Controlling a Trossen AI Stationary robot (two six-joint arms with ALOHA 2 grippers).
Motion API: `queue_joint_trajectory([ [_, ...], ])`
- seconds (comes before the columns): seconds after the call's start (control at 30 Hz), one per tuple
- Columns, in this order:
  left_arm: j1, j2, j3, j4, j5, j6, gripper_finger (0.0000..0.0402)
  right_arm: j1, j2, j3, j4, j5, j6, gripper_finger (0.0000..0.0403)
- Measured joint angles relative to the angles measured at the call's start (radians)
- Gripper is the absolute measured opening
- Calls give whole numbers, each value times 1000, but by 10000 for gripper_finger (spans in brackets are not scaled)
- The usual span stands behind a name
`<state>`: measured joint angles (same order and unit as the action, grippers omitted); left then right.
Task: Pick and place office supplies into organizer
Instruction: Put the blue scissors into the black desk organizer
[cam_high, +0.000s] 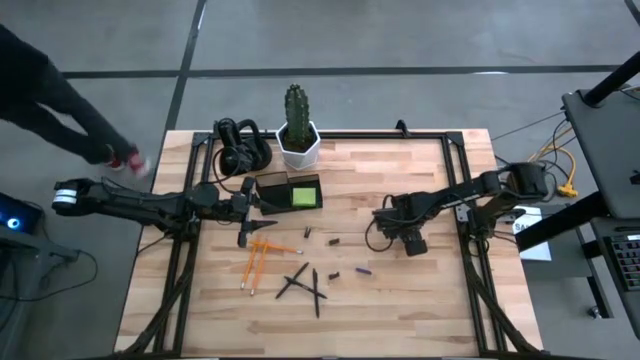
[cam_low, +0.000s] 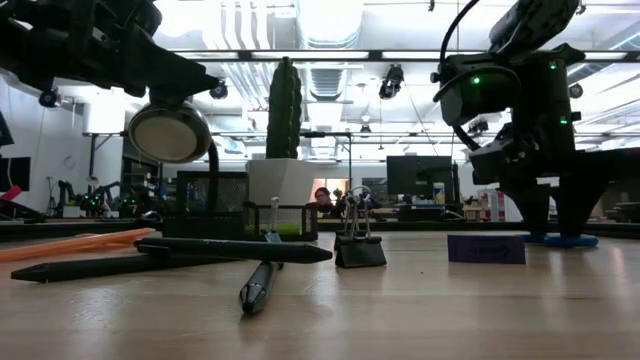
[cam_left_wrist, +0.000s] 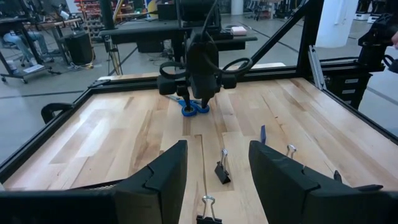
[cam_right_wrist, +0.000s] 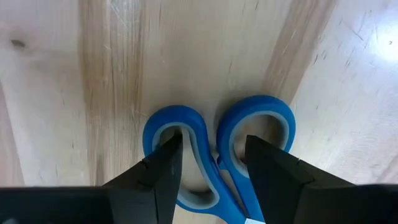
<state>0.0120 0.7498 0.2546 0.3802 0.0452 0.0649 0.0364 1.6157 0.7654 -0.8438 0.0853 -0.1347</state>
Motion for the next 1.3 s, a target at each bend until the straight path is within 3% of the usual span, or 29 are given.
queue_joint_trajectory([
  [0.37,0,0,0,-1,0,0,157,-1,-47,-6,20,0,0,136],
  [0.73,0,0,0,0,0,0,157,-2,-32,-5,16,-4,8,58],
  [1.3,0,0,0,0,0,0,157,-6,-33,59,29,79,29,54],
])
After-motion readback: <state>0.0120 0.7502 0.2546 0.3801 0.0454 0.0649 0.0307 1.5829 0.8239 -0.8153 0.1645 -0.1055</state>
